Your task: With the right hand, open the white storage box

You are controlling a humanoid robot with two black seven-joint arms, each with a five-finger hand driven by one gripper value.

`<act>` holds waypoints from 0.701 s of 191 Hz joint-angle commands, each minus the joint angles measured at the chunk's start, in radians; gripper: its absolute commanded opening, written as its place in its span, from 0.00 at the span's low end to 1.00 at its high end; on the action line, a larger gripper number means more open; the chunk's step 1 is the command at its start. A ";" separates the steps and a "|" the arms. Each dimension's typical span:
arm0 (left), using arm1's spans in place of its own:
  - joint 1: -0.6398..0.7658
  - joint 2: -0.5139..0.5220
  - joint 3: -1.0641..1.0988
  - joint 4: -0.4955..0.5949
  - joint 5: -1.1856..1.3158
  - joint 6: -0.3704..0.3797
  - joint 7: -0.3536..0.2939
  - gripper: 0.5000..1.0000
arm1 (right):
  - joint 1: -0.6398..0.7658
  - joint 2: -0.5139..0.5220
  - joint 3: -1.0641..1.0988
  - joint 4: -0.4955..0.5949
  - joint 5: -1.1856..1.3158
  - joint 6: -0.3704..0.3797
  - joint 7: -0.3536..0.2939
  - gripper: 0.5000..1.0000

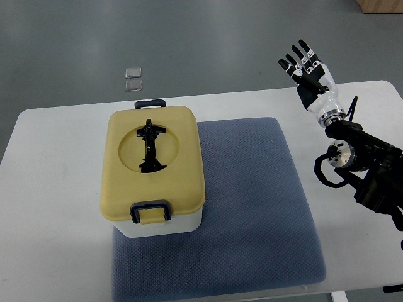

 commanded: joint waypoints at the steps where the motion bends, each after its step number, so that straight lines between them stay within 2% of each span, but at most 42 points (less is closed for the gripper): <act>1: 0.000 0.000 0.002 0.000 0.000 0.000 0.000 1.00 | 0.000 0.000 0.000 0.000 0.000 0.000 0.000 0.86; 134: -0.011 0.000 0.000 0.003 -0.001 0.011 0.000 1.00 | 0.000 0.006 0.000 -0.017 0.000 0.000 0.000 0.86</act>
